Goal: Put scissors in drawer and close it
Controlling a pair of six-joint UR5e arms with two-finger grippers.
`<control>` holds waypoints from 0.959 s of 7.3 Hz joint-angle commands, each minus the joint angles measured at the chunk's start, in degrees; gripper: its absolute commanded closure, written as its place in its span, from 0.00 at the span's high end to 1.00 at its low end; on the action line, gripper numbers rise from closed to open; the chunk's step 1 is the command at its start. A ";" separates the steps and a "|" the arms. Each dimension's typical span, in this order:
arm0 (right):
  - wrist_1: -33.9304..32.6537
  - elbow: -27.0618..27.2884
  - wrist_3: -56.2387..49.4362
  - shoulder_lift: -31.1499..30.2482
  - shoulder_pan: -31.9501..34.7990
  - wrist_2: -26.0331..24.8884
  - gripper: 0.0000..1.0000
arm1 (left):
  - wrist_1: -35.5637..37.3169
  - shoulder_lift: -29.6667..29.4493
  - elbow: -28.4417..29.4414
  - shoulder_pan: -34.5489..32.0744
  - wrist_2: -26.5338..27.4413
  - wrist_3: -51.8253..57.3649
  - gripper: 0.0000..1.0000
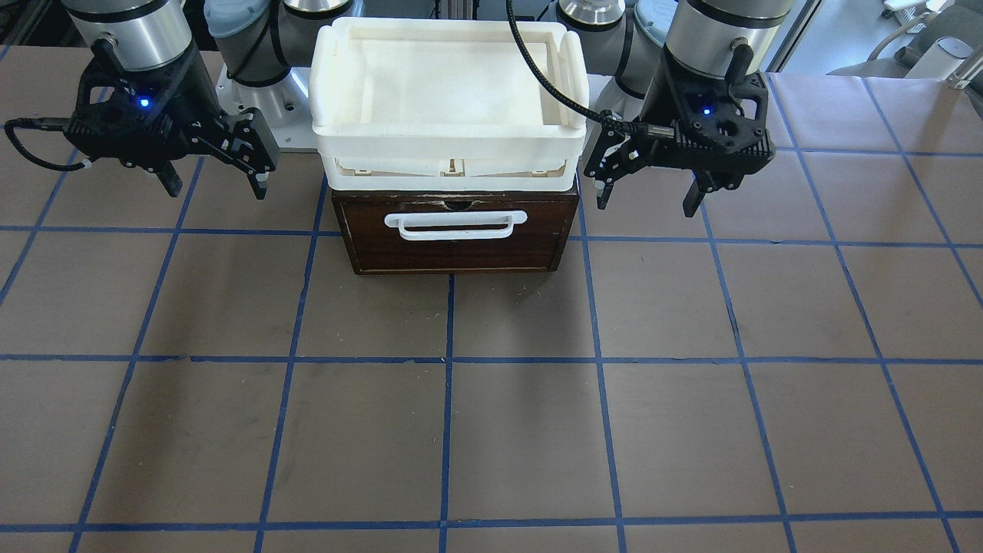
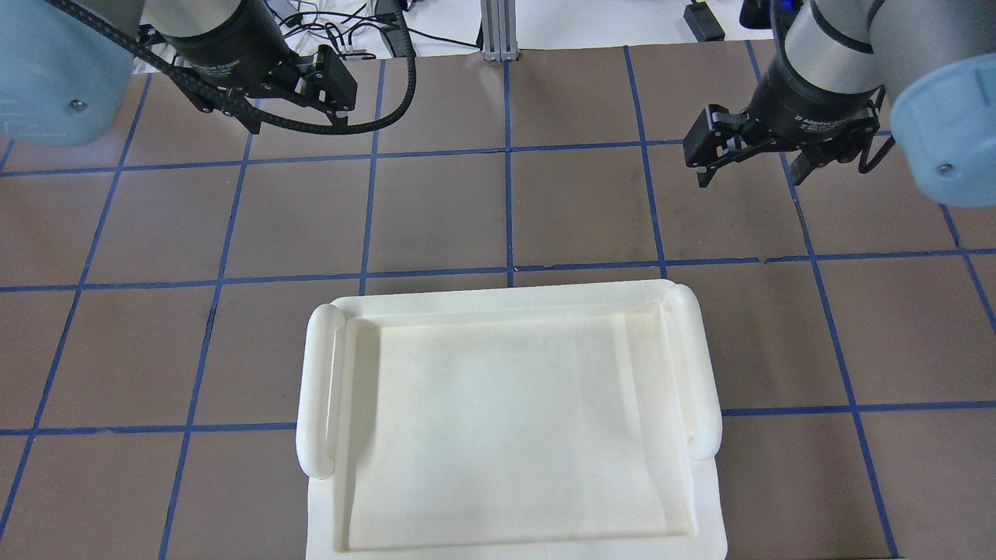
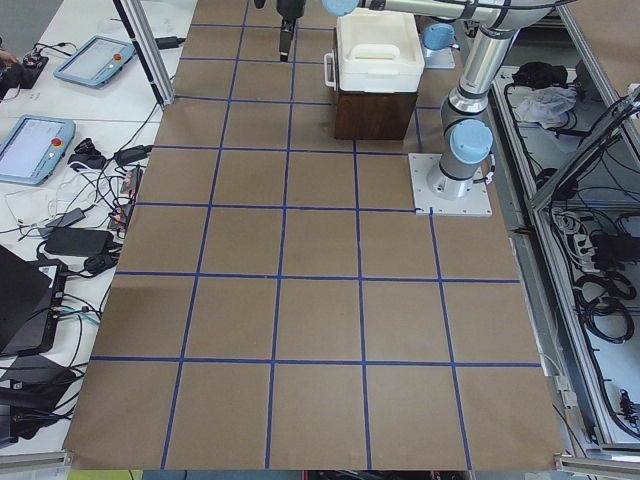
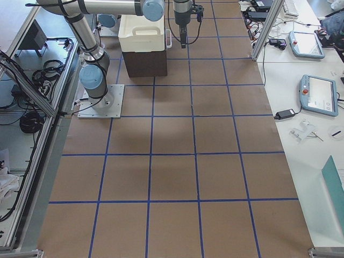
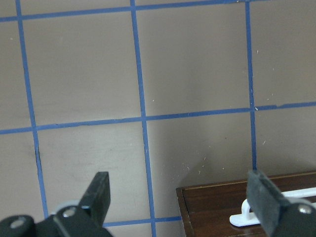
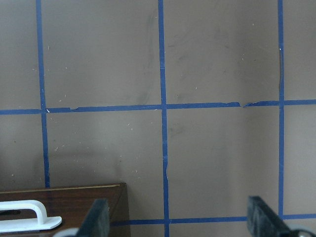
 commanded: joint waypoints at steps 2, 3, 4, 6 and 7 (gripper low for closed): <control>0.18 -0.12 0.36 -0.08 -0.08 -0.46 1.00 | -5.84 -0.40 2.43 0.29 2.43 -0.22 1.00; 0.18 -0.03 0.71 -0.52 -0.08 -0.12 1.00 | -5.84 -0.58 2.43 0.29 2.26 -0.31 1.00; 0.18 0.14 0.80 -0.78 -0.08 -0.11 1.00 | -5.84 -0.67 2.35 0.29 2.17 -0.22 1.00; 0.27 0.23 0.80 -0.87 -0.08 -0.55 1.00 | -5.76 -0.93 2.34 0.29 2.17 -0.22 1.00; 0.27 0.32 0.89 -1.13 -0.08 -0.64 1.00 | -5.75 -0.85 2.34 0.20 2.26 -0.05 1.00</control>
